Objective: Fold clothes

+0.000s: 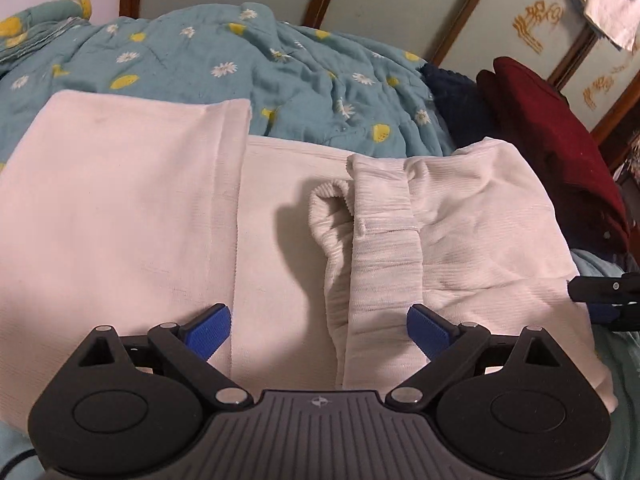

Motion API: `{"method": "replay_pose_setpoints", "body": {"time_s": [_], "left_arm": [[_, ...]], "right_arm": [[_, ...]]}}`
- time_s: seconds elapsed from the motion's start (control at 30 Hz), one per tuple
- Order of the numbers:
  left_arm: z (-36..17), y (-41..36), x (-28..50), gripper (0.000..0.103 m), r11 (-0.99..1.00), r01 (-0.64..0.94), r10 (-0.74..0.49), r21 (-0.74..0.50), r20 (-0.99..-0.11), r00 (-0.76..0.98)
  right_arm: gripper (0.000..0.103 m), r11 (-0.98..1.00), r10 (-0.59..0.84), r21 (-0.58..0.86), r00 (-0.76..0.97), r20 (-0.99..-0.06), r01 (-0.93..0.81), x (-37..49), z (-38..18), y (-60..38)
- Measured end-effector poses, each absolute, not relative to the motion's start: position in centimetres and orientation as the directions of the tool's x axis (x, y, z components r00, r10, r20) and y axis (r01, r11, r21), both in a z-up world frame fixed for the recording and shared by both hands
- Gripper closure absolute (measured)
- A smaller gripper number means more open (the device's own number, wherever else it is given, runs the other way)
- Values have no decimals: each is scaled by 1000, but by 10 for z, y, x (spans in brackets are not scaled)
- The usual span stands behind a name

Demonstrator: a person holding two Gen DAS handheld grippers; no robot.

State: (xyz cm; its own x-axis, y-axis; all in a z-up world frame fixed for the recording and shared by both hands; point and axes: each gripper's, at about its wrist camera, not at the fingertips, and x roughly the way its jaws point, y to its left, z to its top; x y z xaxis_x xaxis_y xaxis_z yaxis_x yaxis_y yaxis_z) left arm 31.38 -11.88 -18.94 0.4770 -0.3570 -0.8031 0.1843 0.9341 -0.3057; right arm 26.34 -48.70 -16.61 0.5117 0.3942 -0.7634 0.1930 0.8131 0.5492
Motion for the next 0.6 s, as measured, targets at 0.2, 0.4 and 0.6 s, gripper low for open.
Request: {"method": "replay_pose_setpoints", "body": {"time_s": [0.2, 0.4, 0.6], "left_arm": [[-194, -128, 316, 7, 939, 188, -344, -288, -817, 463], [-200, -121, 319, 7, 925, 165, -379, -341, -813, 442], [-199, -120, 320, 7, 921, 170, -390, -352, -815, 428]], "right_arm": [[54, 794, 405, 567, 507, -761, 219, 276, -175, -493], [55, 808, 423, 567, 513, -747, 159, 272, -158, -488], [55, 792, 445, 589, 512, -735, 159, 269, -156, -494]]}}
